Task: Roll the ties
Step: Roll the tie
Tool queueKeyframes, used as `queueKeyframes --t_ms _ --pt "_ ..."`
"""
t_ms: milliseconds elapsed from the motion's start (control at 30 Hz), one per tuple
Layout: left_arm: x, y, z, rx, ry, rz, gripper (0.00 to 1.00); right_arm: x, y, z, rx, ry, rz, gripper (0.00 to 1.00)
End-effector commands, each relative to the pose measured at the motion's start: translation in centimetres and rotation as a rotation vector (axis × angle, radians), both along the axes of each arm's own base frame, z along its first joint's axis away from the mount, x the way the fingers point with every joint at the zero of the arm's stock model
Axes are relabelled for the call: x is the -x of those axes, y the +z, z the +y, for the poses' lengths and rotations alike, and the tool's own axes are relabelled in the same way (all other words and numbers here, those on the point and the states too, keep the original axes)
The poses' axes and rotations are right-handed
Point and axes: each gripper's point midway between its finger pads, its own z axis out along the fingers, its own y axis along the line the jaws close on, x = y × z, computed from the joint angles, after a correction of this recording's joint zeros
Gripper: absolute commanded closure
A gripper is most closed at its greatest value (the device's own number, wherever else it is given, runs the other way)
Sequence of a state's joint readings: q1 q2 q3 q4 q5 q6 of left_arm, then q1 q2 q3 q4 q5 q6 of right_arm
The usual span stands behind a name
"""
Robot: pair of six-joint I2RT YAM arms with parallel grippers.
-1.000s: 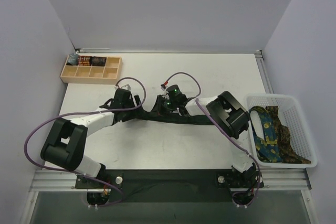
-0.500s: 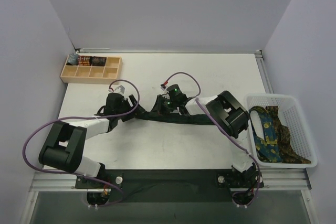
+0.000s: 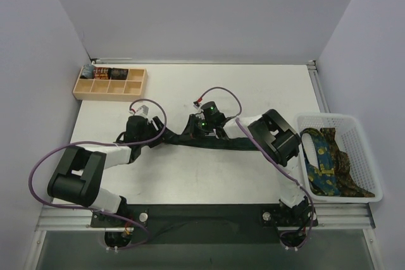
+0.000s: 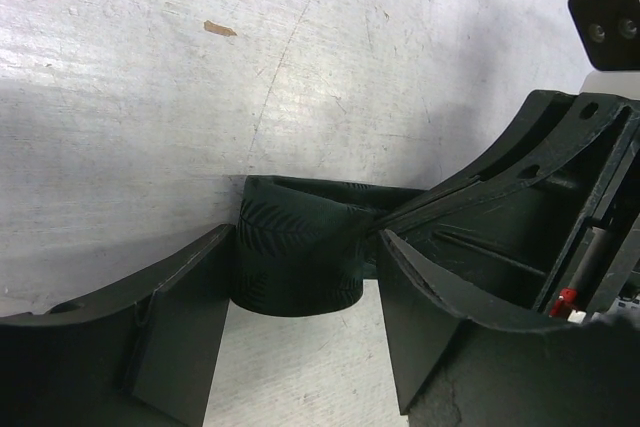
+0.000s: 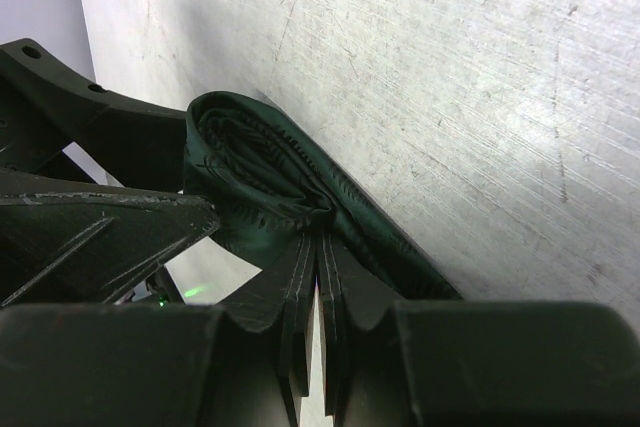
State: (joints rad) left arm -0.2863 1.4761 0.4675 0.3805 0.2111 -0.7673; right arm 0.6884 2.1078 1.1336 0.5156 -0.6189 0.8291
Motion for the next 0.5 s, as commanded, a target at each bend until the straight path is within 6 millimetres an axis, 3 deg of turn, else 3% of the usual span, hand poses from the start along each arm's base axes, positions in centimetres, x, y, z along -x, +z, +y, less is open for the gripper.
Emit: queueKeyframes --t_ms 0,467 --pt "1.5 -1.6 -0.4 0.012 -0.027 0.062 0.32 0.5 -3.0 -1.2 0.093 -0.004 0.042 0.92" --pt "2.0 -1.2 -1.4 0.018 -0.061 0.034 0.45 0.4 -2.9 -1.3 0.096 -0.013 0.039 0.92"
